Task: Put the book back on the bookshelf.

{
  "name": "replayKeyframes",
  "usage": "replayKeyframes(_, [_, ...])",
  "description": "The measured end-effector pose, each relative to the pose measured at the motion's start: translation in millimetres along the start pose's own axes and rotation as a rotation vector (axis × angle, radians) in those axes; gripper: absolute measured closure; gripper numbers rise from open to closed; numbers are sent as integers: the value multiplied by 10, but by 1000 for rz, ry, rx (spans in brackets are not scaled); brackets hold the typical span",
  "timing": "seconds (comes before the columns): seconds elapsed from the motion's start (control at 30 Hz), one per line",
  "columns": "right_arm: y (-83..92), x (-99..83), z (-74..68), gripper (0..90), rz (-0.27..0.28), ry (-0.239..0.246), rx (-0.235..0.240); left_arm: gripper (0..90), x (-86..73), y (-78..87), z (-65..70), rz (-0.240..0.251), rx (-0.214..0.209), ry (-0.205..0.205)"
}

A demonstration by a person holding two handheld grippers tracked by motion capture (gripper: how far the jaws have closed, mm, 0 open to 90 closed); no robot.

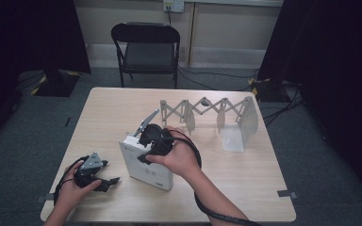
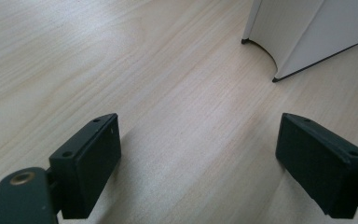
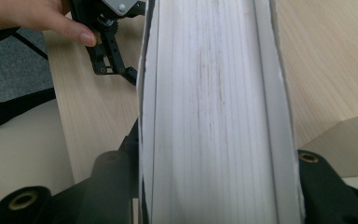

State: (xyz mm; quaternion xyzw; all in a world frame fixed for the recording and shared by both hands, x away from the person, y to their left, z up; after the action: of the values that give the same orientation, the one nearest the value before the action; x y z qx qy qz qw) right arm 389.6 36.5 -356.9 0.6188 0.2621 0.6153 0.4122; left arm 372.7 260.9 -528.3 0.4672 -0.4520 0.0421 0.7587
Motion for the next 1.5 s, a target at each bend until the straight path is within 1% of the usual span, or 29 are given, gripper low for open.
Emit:
replayKeyframes(0.13, [52,-43,-4,503,38,-9,19,137,0,0,0,0,0,-1])
replayKeyframes(0.2, [81,-76,7,494,40,-22,26,136,0,0,0,0,0,0])
replayKeyframes(0.27, [86,-107,2,494,44,-21,31,137,0,0,0,0,0,0])
replayKeyframes(0.3, [65,-123,-20,505,27,1,22,136,0,0,0,0,0,-1])
replayKeyframes(0.43, [57,-124,-31,526,22,19,5,137,0,0,0,0,0,-1])
replayKeyframes(0.47, [57,-124,-32,530,22,15,1,137,2,2,-5,0,2,-8])
replayKeyframes(0.6, [57,-120,-41,536,26,0,-10,136,2,2,-5,0,1,-7])
replayKeyframes(0.63, [56,-117,-44,536,25,-15,-19,136,3,2,-6,0,1,-8])
replayKeyframes(0.67, [56,-117,-46,536,26,-16,-22,136,3,2,-6,0,1,-8])
replayKeyframes(0.77, [70,-131,-43,536,29,-32,-18,133,4,-3,-6,3,-3,-3])
replayKeyframes(0.87, [111,-165,-29,536,43,-54,-4,132,5,-4,-6,2,-4,-3])
replayKeyframes(1.07, [217,-208,-59,536,33,-50,-4,131,5,-4,-5,2,-4,-4])
replayKeyframes(1.13, [247,-225,-60,536,26,-59,-5,131,4,-5,-5,2,-4,-4])
replayKeyframes(1.2, [272,-236,-72,536,19,-49,-6,131,5,-5,-5,2,-4,-4])
replayKeyframes(1.27, [300,-248,-77,536,15,-55,-3,131,5,-5,-5,2,-4,-4])
replayKeyframes(1.3, [316,-253,-81,537,17,-47,-3,131,5,-5,-5,3,-4,-4])
replayKeyframes(1.5, [448,-283,-68,536,26,-57,-5,131,5,-4,-5,2,-4,-4])
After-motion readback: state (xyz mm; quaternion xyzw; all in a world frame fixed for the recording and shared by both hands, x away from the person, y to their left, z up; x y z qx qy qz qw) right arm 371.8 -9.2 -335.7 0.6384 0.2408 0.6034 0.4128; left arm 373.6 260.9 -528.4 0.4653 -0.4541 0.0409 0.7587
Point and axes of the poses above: each handheld gripper's, and its own axes: y roughly backward along the jaws, x roughly out of its top, z roughly to its right, the point moved 4 cm from there along -y, roughly forward along the jaws, and after that the axes turned 11 degrees about y, right-handed, at the moved point
